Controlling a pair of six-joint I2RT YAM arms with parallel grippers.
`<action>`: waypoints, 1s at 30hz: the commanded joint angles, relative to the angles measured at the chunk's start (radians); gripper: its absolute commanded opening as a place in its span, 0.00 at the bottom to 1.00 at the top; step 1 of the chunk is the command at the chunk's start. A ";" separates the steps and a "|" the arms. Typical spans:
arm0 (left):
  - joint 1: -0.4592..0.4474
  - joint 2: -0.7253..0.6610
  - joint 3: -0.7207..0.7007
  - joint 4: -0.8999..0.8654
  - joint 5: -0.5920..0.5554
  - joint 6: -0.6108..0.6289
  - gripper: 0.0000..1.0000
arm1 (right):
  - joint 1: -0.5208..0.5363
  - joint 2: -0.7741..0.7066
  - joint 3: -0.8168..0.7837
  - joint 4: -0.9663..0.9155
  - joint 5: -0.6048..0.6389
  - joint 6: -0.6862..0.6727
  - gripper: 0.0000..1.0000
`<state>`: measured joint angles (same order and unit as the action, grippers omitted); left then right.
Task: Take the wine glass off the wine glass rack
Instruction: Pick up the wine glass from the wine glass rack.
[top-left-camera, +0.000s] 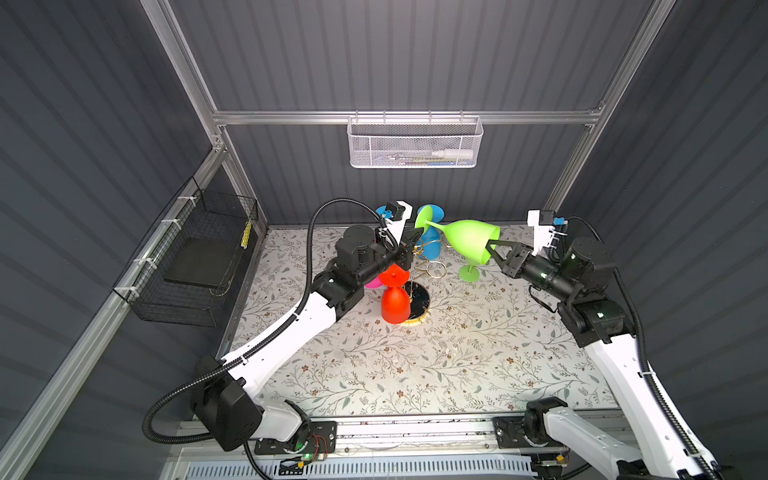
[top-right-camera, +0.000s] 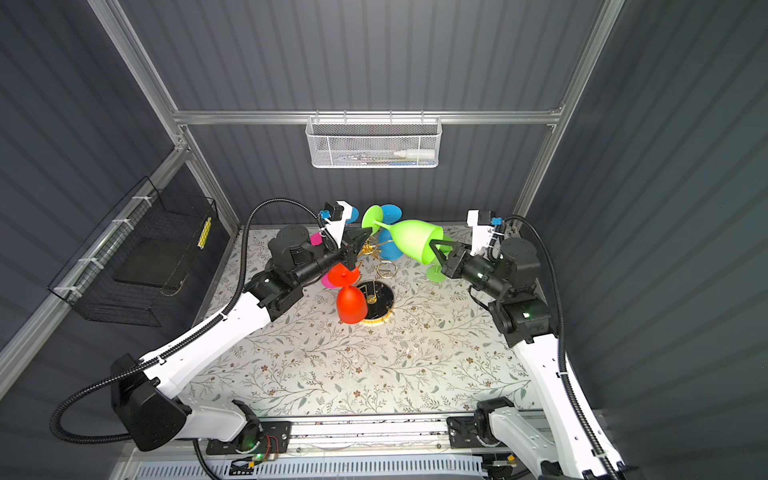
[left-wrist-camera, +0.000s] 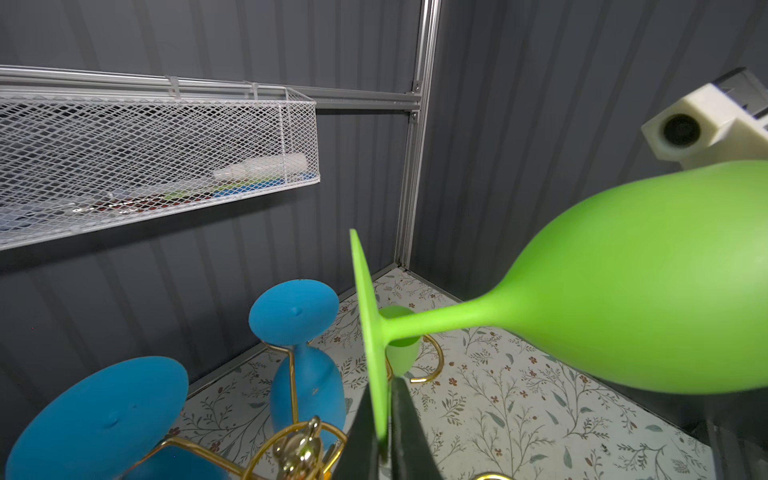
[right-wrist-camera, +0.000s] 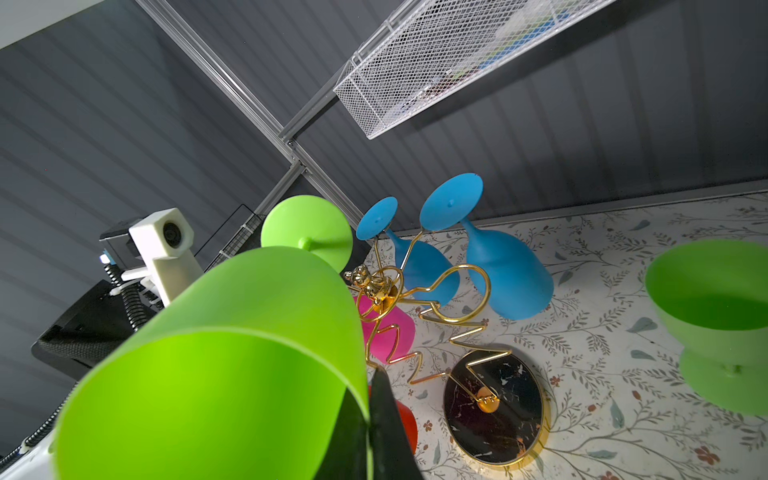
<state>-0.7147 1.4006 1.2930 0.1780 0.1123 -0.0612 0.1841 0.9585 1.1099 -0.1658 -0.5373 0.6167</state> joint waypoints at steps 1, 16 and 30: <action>0.001 -0.034 -0.017 0.017 -0.081 -0.009 0.51 | -0.006 -0.010 0.054 -0.055 0.090 -0.054 0.00; 0.166 -0.304 -0.142 -0.133 -0.427 0.062 1.00 | -0.169 0.016 0.379 -0.730 0.590 -0.417 0.00; 0.506 -0.348 -0.335 -0.068 -0.239 -0.084 1.00 | -0.210 0.290 0.521 -0.934 0.743 -0.509 0.00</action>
<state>-0.2478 1.0523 0.9741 0.0834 -0.2386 -0.0662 -0.0200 1.2087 1.5951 -1.0458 0.1684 0.1364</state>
